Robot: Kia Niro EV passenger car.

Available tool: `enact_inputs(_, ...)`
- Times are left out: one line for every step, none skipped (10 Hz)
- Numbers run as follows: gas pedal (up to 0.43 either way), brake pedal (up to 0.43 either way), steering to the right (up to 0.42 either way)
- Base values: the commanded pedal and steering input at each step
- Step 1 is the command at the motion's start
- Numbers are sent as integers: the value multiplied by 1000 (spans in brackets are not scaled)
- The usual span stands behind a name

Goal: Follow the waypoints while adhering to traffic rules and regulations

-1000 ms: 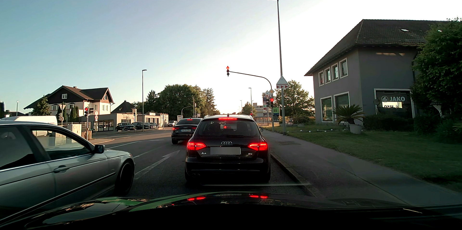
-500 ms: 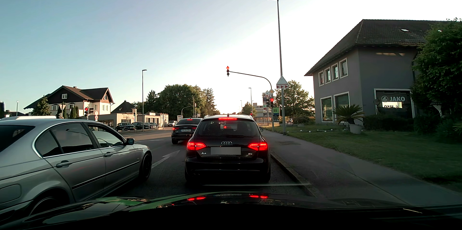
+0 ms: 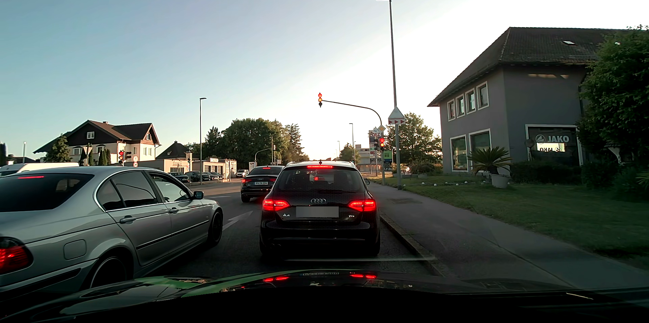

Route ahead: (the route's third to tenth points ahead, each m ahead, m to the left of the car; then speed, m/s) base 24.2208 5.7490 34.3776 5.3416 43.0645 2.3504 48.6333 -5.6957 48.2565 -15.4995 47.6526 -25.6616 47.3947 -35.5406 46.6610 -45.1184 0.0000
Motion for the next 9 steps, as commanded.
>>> enact_inputs(0,256,0)
enact_inputs(0,256,1)
enact_inputs(0,256,3)
enact_inputs(0,256,3)
enact_inputs(0,256,3)
enact_inputs(0,256,3)
enact_inputs(0,256,3)
enact_inputs(0,256,3)
enact_inputs(0,256,3)
